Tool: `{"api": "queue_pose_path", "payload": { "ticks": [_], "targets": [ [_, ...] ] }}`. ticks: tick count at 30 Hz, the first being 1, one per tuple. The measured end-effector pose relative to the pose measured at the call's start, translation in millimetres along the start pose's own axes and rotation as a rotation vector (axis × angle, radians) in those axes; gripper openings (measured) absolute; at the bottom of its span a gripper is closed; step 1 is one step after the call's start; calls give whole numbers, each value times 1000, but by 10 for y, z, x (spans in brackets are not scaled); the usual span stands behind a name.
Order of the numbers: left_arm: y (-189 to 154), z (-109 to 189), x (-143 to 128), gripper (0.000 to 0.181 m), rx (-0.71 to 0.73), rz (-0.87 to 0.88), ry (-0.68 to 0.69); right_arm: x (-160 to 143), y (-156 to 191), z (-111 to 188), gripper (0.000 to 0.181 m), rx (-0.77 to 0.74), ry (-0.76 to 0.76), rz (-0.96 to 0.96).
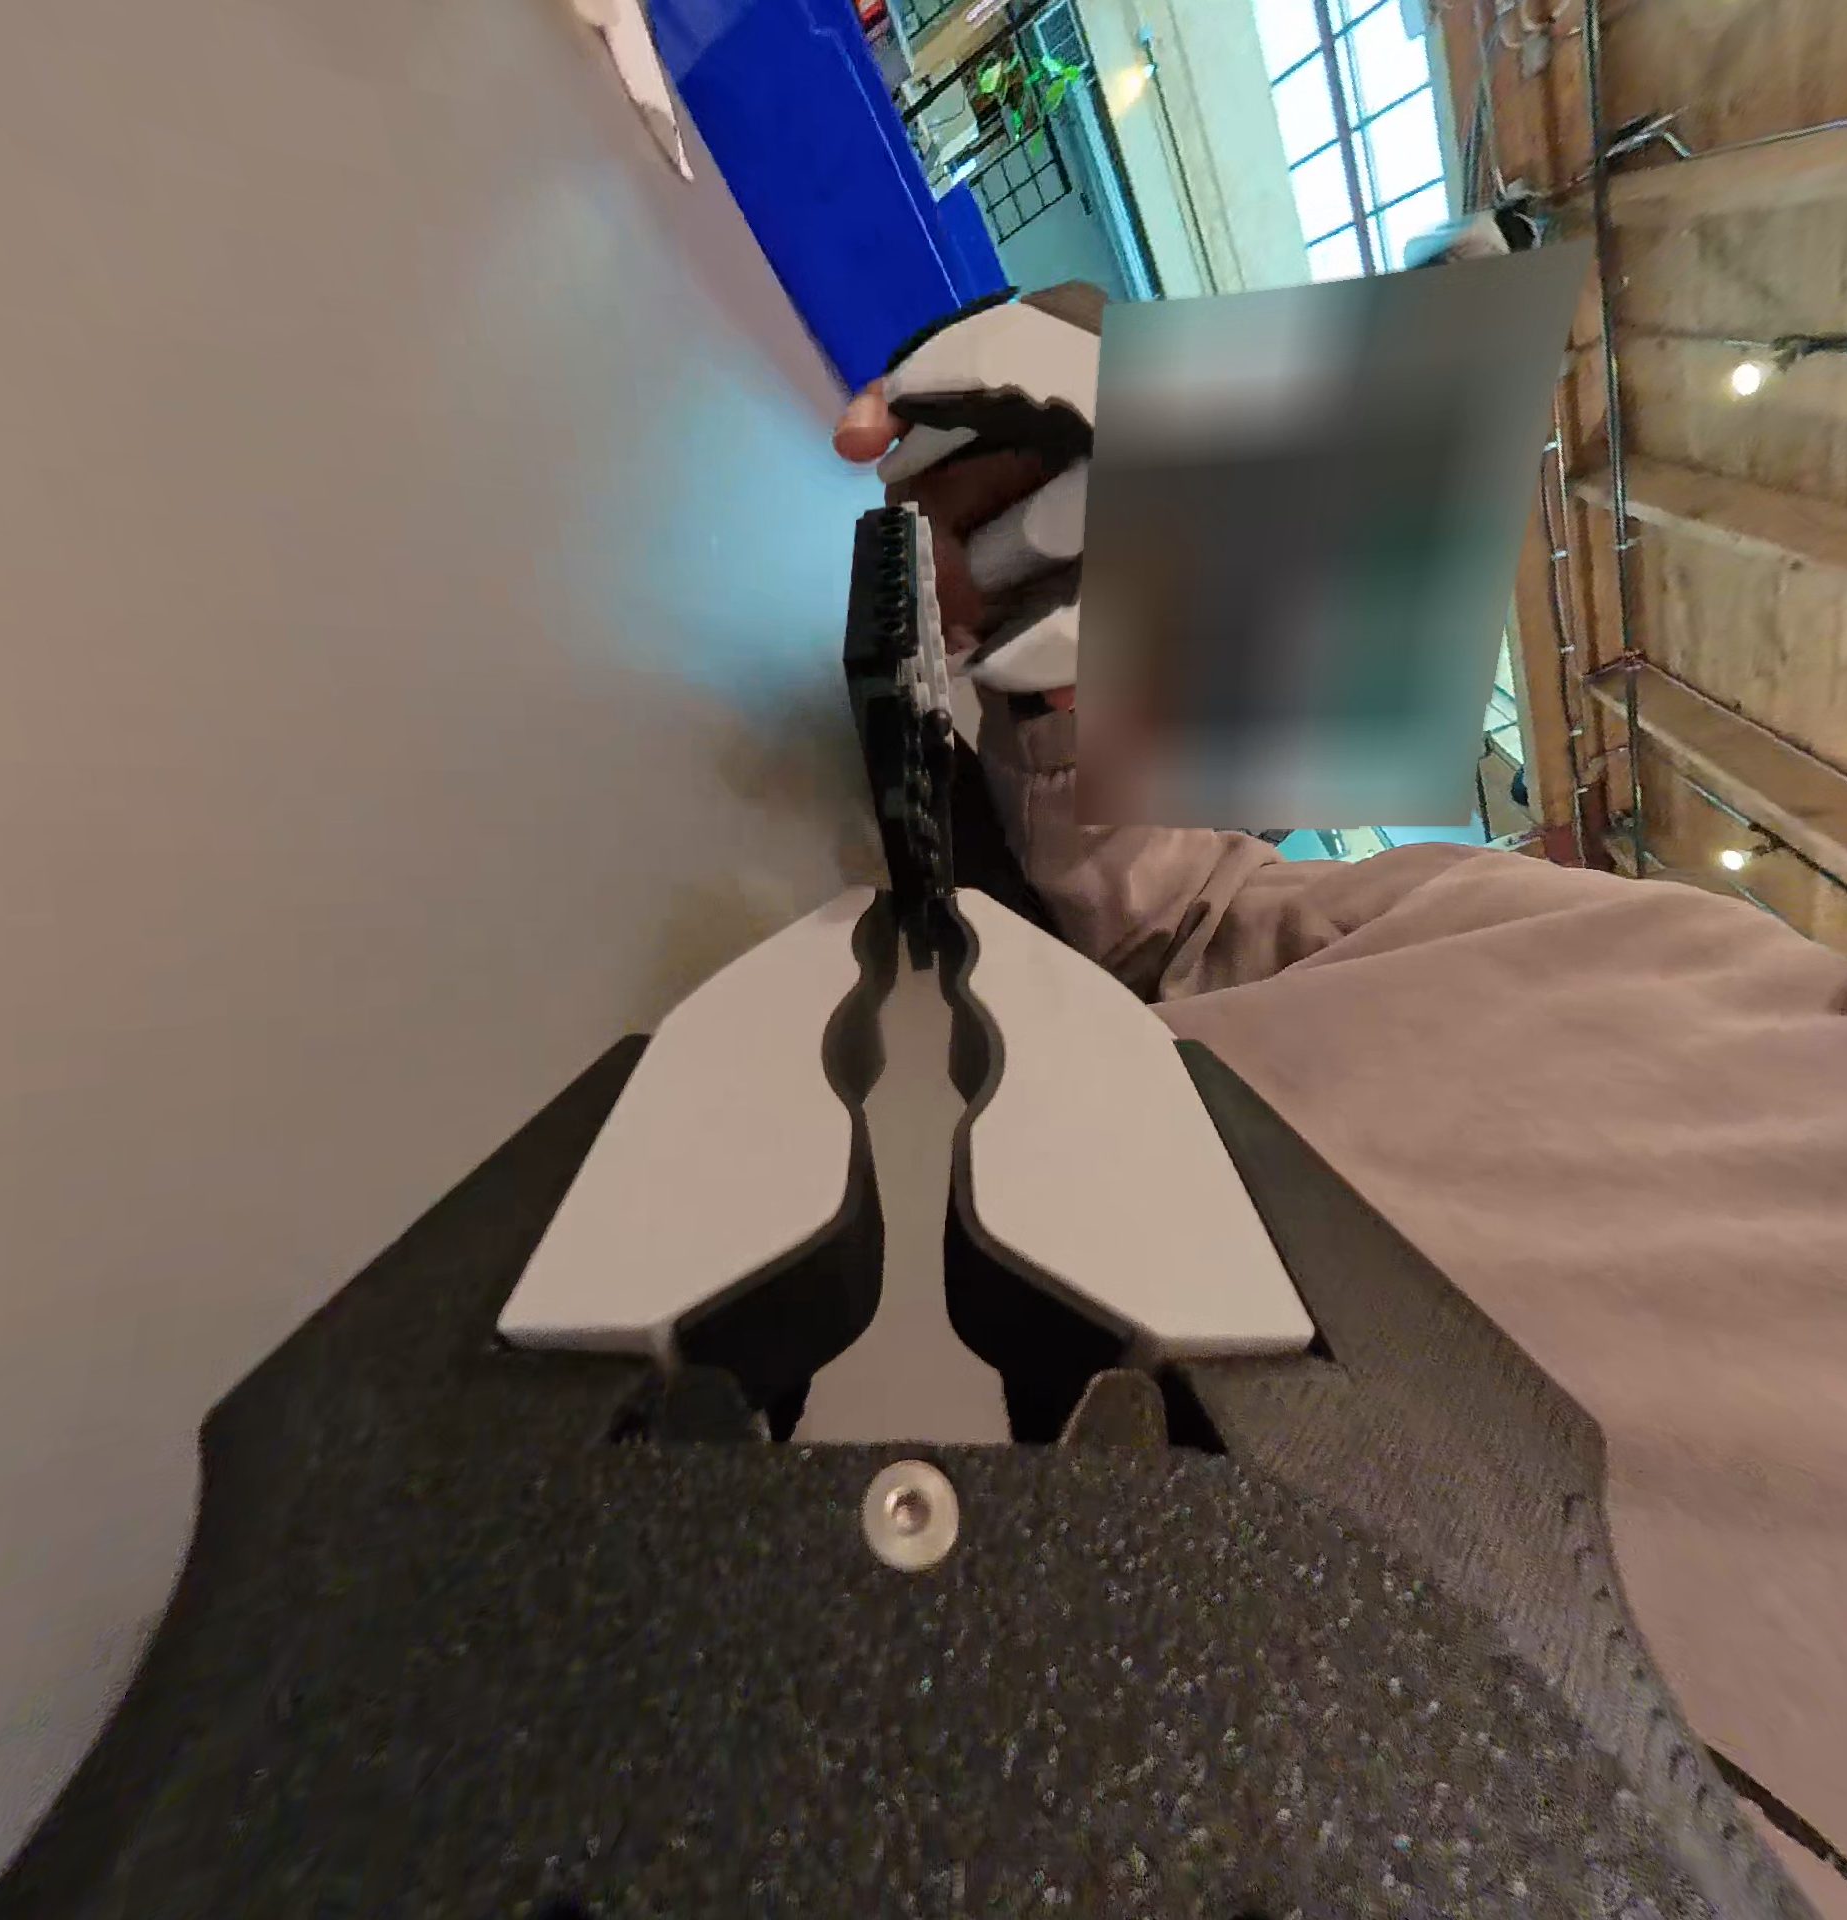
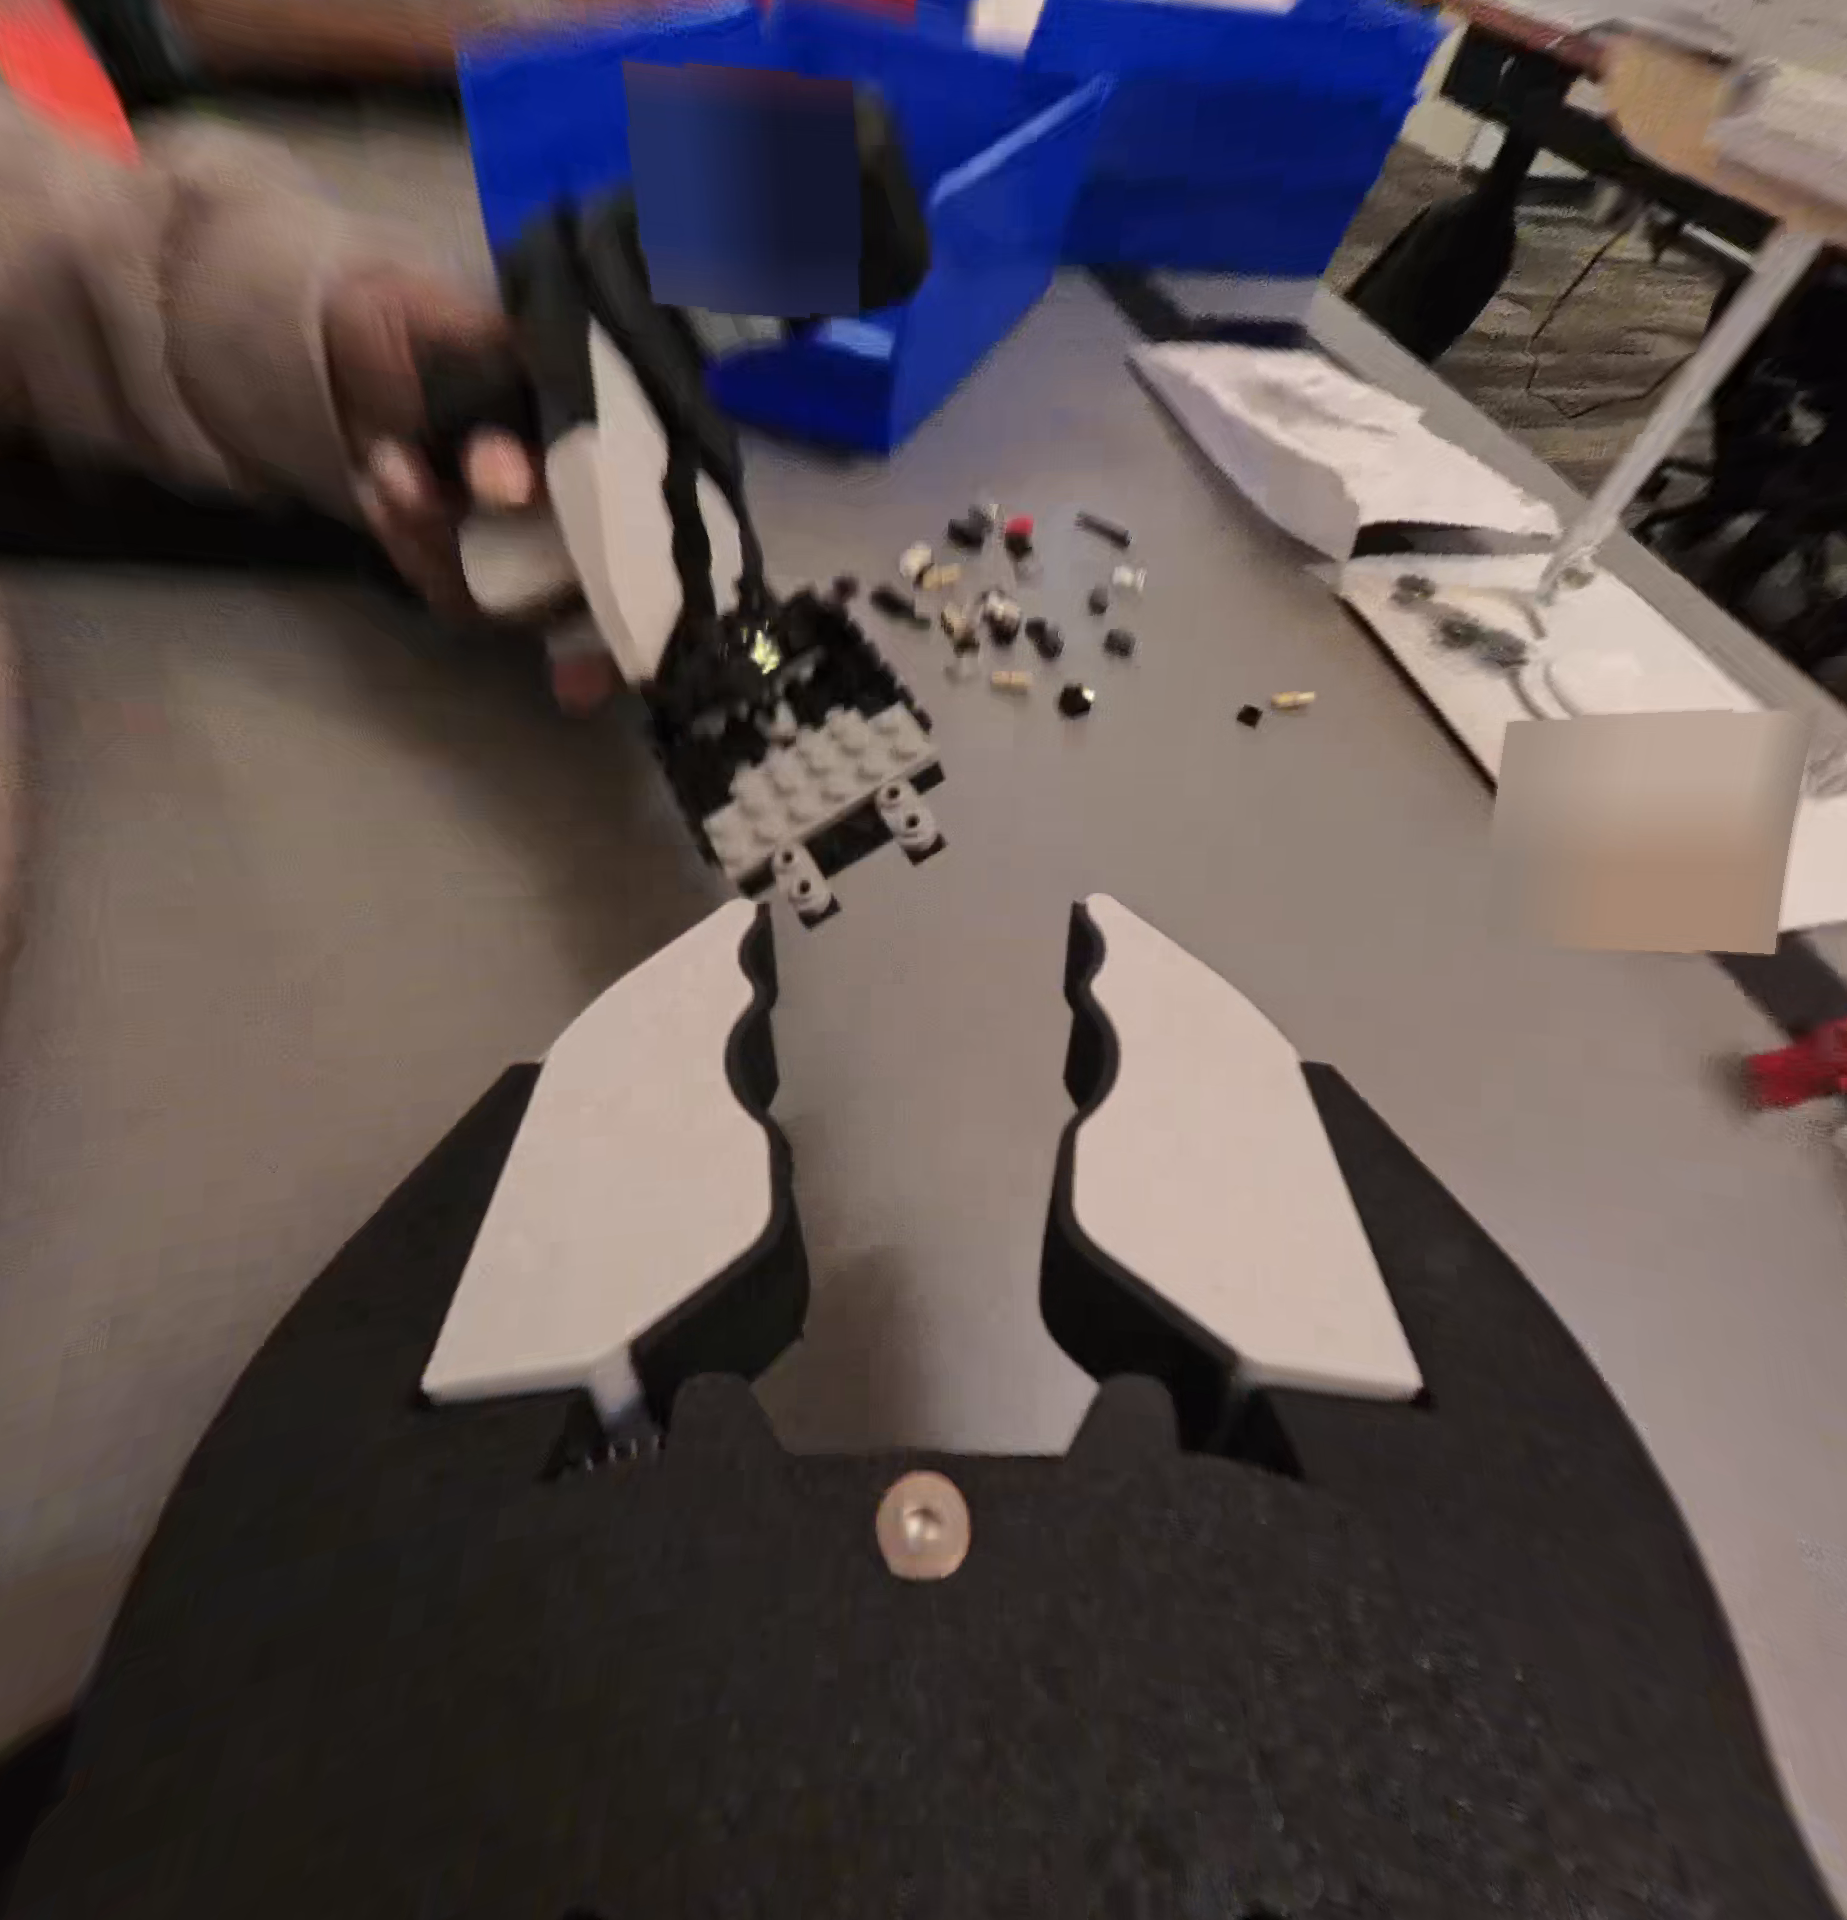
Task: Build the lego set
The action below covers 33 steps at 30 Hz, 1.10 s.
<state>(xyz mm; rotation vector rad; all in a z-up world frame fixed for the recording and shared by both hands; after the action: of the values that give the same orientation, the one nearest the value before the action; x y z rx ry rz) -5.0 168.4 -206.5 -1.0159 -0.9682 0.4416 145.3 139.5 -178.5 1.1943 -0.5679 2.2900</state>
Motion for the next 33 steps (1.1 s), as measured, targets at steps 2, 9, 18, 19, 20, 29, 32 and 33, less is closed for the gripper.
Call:
{"api": "queue_pose_path", "payload": {
  "ticks": [2, 9, 18, 19, 20, 29, 32, 33],
  "targets": [
    [16, -20, -4, 8, 2, 15, 12, -14, 70, -92, 54, -5, 67, 132],
    [50, 14, -23, 8, 8, 40, 6, 48, 145, -251, 49, 75, 185, 374],
    [62, 24, -27, 8, -3, 64, -10, 73, 66, -359, 34, 218, 249, 421],
    [65, 22, -24, 8, 7, 56, -13, 49, 46, -371, 34, 245, 261, 401],
    [74, 25, -19, 8, 26, 46, -16, 15, 19, -391, 34, 258, 279, 395],
    [227, 219, 40, 25, 322, -111, -2, -350, -165, -493, 34, 407, 344, 305],
    [227, 209, 49, 25, 356, -178, 3, -418, -190, -518, 34, 404, 371, 317],
    [230, 198, 45, 25, 369, -200, 9, -437, -207, -521, 34, 392, 377, 319]
  ]
}}
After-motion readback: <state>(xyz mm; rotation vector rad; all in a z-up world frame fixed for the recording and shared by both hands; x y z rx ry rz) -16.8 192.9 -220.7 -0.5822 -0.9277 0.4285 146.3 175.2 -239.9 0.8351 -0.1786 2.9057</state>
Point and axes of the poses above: each gripper's, where its closed fingertips meet, z back along the fingers, x out of its top, y = z × x across the jaws, the point moved 4 cm from there along z, back along the fingers, and after that the axes turned 8 degrees about y, right-handed, at the moved point
